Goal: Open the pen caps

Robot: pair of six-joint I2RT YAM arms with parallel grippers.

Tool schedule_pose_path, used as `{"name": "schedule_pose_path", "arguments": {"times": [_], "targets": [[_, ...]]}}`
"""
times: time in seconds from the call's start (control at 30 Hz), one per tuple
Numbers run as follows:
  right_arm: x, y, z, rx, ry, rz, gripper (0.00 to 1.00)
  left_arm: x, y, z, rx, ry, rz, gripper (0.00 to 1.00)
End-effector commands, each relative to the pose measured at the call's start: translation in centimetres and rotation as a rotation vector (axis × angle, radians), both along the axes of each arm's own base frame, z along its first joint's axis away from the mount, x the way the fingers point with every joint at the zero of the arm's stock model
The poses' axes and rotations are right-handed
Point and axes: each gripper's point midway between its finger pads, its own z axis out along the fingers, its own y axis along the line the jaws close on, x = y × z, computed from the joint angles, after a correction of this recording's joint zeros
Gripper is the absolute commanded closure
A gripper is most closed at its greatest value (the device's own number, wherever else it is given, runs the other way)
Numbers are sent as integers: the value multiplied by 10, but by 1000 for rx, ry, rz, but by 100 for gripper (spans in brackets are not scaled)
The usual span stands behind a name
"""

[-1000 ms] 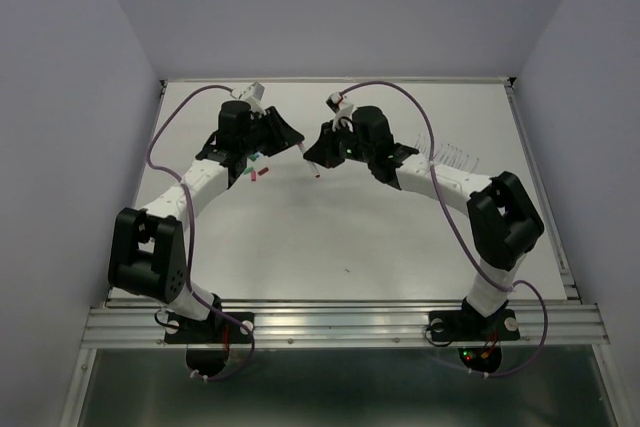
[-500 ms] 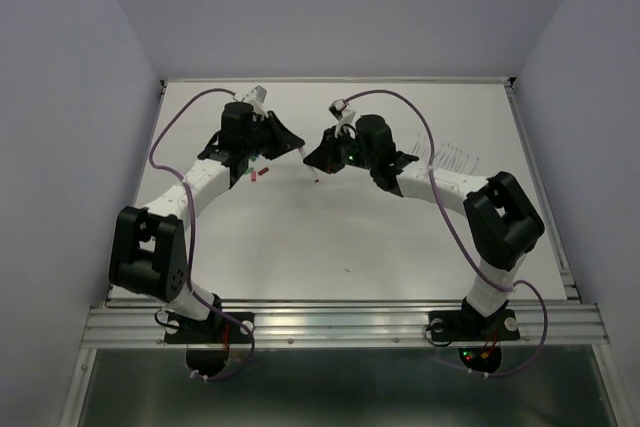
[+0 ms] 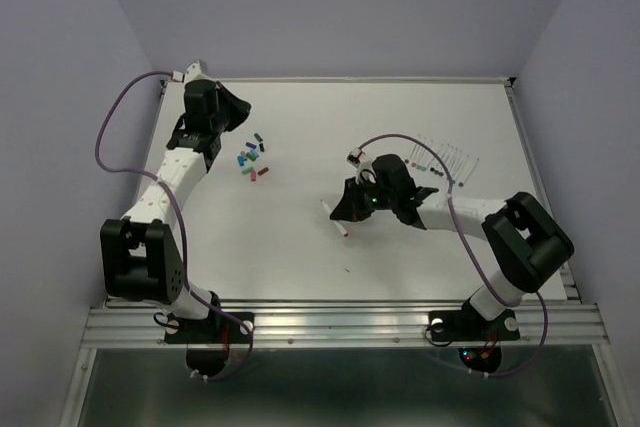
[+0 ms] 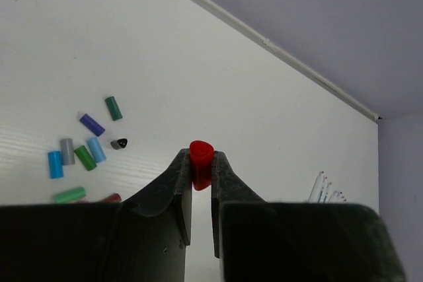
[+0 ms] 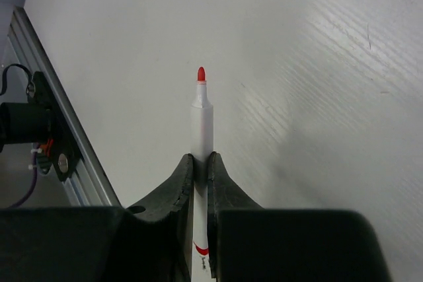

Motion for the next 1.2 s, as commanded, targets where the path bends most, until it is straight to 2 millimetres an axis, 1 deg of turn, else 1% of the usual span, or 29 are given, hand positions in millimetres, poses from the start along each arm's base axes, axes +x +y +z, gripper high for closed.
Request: {"name": "schedule_pose_path", "arguments": {"times": [0.0,0.03,0.07,0.1,0.13,0.17,0.2,0.23,0.27,0.3,0.33,0.37,0.4,0.43,0.47,0.5,0.53,0.57,0.7,0.73,0.8,0.87,1.0,1.03,1.17], "targets": [[32,8,57,49,-166,-55,99,0,6,2,67,28,13,100],[37,7,60,38,-182,-73,99,-1,7,-10,85,66,13,100],[46,1,62,16,-197,-112,99,1,8,-16,101,92,9,100],[53,1,67,6,-229,-121,99,-1,10,-42,139,172,1,100],[58,-1,68,-9,-244,-135,99,3,10,-47,146,183,-3,100],[60,-3,64,-35,-243,-146,99,2,10,-55,154,225,-7,100],[70,-11,62,-65,-254,-188,99,2,10,-64,164,250,-12,100],[77,-16,66,-74,-265,-210,99,2,9,-82,175,297,-27,100],[78,-18,65,-85,-262,-217,99,4,9,-87,179,311,-29,100],[85,-25,67,-96,-267,-251,99,4,9,-93,181,327,-36,100],[90,-31,67,-102,-270,-269,99,4,8,-105,183,359,-42,99],[91,-32,73,-101,-279,-279,99,5,7,-109,184,367,-45,98],[96,-38,74,-112,-289,-305,99,5,6,-119,181,390,-52,97],[99,-44,74,-123,-290,-321,99,6,6,-123,185,400,-58,91],[101,-46,75,-127,-296,-330,99,6,4,-126,185,409,-65,89],[105,-52,77,-136,-304,-353,99,6,3,-129,182,415,-67,89],[108,-57,78,-145,-306,-369,99,6,2,-137,184,431,-75,89],[108,-59,78,-150,-309,-372,99,5,1,-140,184,440,-77,89],[116,-74,80,-171,-316,-414,99,4,-4,-156,192,473,-90,89],[116,-74,81,-171,-318,-416,99,3,-5,-162,192,488,-95,88],[116,-74,80,-171,-315,-413,99,4,-5,-165,189,495,-92,81],[118,-78,78,-178,-310,-426,99,4,-6,-167,186,502,-98,73],[122,-86,76,-193,-308,-460,99,3,-5,-168,190,510,-93,67],[125,-90,74,-200,-302,-473,99,3,-5,-168,191,512,-93,63],[131,-98,71,-207,-289,-507,99,2,-5,-165,188,505,-96,59]]}}
